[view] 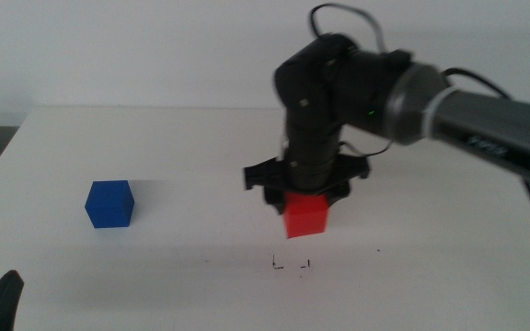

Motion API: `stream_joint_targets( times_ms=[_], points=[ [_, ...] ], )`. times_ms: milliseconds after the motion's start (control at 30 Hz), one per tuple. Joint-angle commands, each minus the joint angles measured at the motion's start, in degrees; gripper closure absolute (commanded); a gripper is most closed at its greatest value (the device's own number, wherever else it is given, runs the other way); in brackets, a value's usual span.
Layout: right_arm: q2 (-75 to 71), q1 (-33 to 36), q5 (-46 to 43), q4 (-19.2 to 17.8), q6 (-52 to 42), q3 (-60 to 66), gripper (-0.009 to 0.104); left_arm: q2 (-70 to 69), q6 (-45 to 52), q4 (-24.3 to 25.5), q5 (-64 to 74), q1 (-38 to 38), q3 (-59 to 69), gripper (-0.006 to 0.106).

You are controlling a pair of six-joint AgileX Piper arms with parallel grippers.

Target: Stack red cubes first, then green, then blue cubes in a specific spot.

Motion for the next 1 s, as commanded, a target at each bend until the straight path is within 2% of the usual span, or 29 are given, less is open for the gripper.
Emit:
stream_joint_targets(
  times_ms=[0, 267, 500, 967],
  points=[
    [1.54, 1.26, 0.75, -0.09, 1.56, -2.33, 0.082, -0.18, 0.05, -0.16, -0.48, 0.14, -0.03, 0.010],
    [4.69, 2.47, -0.99, 0.58, 7.31, -2.88, 0.080, -0.18, 0.05, -0.16, -0.48, 0.14, -0.03, 0.010],
    [6.36, 2.47, -1.59, -1.52, 11.73, -2.73, 0.079, -0.18, 0.05, -0.16, -0.48, 0.14, -0.03, 0.010],
    [7.07, 2.47, -4.19, -1.98, 13.99, 0.43, 0.079, -0.18, 0.05, -0.16, -0.48, 0.14, -0.03, 0.010]
  ],
)
